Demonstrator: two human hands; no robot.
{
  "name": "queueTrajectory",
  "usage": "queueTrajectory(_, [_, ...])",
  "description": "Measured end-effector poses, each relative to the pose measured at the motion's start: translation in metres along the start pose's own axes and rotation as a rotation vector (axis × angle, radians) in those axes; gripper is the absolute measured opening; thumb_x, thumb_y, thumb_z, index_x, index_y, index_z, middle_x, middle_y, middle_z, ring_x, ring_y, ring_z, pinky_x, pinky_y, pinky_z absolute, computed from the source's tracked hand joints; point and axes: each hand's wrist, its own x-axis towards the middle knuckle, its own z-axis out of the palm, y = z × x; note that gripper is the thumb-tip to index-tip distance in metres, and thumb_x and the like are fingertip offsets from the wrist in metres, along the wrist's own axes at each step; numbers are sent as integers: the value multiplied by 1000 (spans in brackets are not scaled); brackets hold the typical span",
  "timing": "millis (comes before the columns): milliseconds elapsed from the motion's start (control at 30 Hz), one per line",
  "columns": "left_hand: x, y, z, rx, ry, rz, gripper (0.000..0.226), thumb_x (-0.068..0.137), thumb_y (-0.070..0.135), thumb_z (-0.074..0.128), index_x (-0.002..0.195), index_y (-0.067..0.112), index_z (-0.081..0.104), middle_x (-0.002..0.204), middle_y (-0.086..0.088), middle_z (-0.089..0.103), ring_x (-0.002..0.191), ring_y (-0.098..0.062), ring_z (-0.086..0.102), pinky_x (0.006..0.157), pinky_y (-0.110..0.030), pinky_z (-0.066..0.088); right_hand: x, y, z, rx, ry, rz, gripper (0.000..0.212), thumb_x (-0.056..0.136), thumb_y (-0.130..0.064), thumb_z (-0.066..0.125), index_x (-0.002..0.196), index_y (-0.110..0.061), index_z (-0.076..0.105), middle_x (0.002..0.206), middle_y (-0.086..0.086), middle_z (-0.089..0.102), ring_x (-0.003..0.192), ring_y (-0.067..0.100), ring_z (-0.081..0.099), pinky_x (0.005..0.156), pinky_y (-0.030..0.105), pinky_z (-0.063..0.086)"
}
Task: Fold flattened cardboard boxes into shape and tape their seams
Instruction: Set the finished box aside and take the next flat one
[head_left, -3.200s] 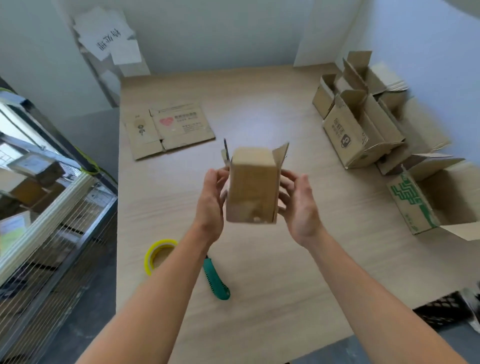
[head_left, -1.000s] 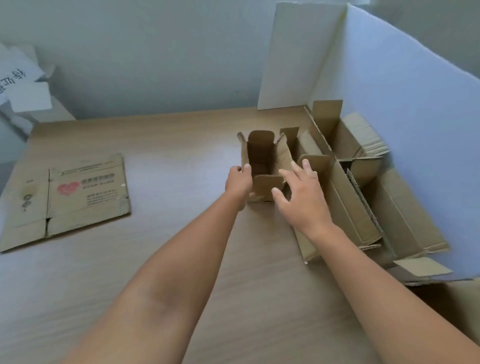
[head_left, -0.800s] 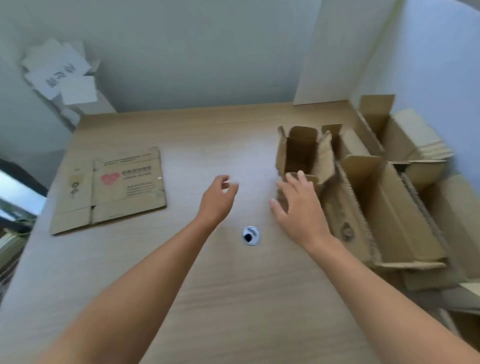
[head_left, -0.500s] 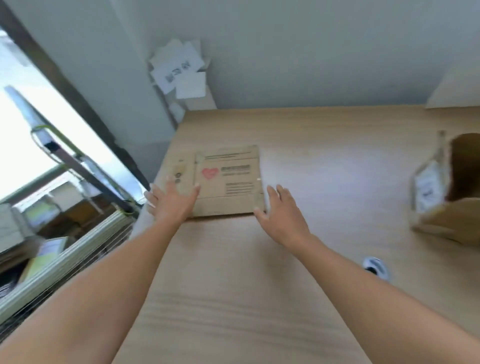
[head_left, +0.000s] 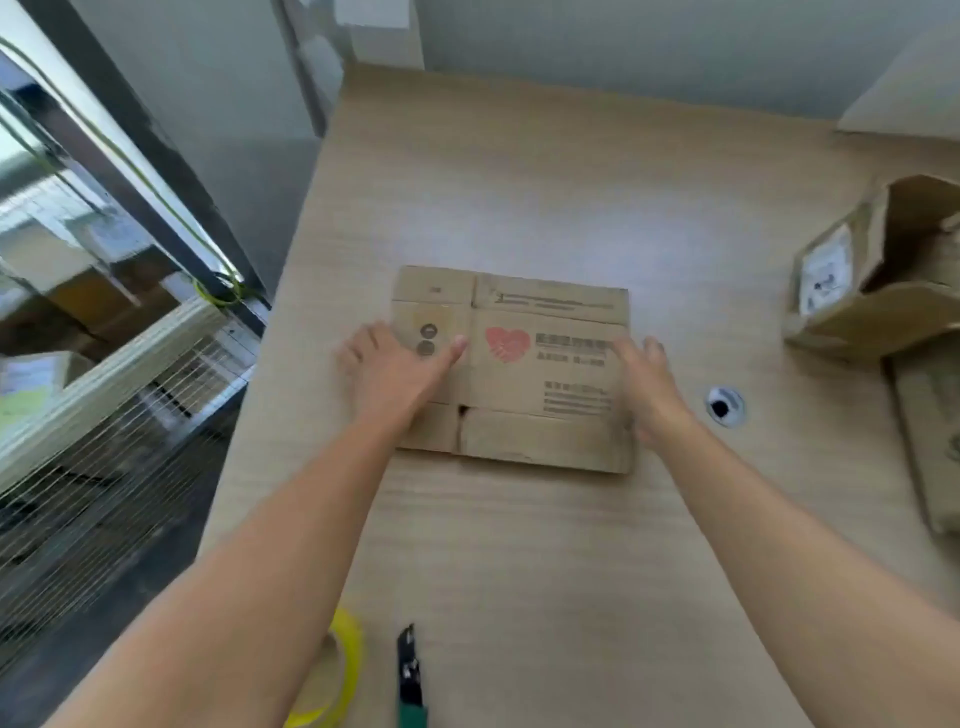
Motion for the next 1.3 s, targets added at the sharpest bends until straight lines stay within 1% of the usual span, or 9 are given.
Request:
queueTrajectory(133, [-53,37,-7,-157,-154,-101,131,50,100,55,145,12,34,143,-15,35,137,-35,28,114,-49,29,-42,6,-2,-153,87,-75,54,97,-56,43,137,-22,32,121,2,63,99,25,64,90,50,56])
queueTrajectory(300, [-167,35,-21,-629,-208,84,114,53,84,77,146,35,35,134,10,38,127,-13,45,109,-36,40,-137,48,-81,242,-105,-258,45,94,-60,49,127,-30,45,124,-4,66,112,14,66,97,47,54])
queueTrajectory(467, [-280,16,-30,-795,-417,418,92,83,40,83,154,47,25,145,6,55,132,-19,55,102,-51,49,-232,88,-163,442,-139,-432,46,88,-63,52,126,-39,43,122,-13,60,110,4,61,92,40,50])
queueTrajectory(667, [-364,-4,-24,-1108,-523,174,53,95,73,30,134,46,54,136,4,63,124,-17,61,101,-50,43,-302,160,-193,180,-285,-548,56,87,-69,46,141,-55,40,142,-4,35,126,-17,40,106,13,38])
queueTrajectory(733, [-381,-2,-22,-1015,-438,99,26,95,49,49,115,43,63,111,6,73,92,-13,70,76,-37,53,-312,180,-194,114,-253,-570,42,89,-65,55,130,-56,50,137,4,34,117,-19,43,98,6,41])
queueTrajectory(833, [-395,4,-20,-904,-398,50,25,78,24,57,95,38,69,93,6,69,70,-12,59,54,-23,44,-320,198,-194,134,-201,-602,16,93,-51,61,102,-65,59,124,3,37,121,14,50,106,38,49])
queueTrajectory(1000, [-406,6,-24,-926,-379,109,43,88,70,46,124,50,61,120,11,69,110,-18,67,76,-32,54,-313,193,-188,131,-54,-461,58,84,-52,70,130,-45,36,122,8,43,116,26,53,100,51,51])
queueTrajectory(1133, [-391,5,-24,-519,-252,226,91,84,43,77,147,61,13,138,3,43,123,-14,50,95,-31,48,-301,189,-190,-3,-160,-483,97,87,-41,75,154,-56,5,123,-2,38,115,20,45,112,44,41])
queueTrajectory(1300, [-369,9,-22,-629,-420,371,26,89,29,73,110,41,62,149,1,37,112,-11,61,83,-21,52,-285,176,-188,-35,-140,-547,76,89,-47,71,143,-67,21,127,-1,31,127,17,32,119,37,27])
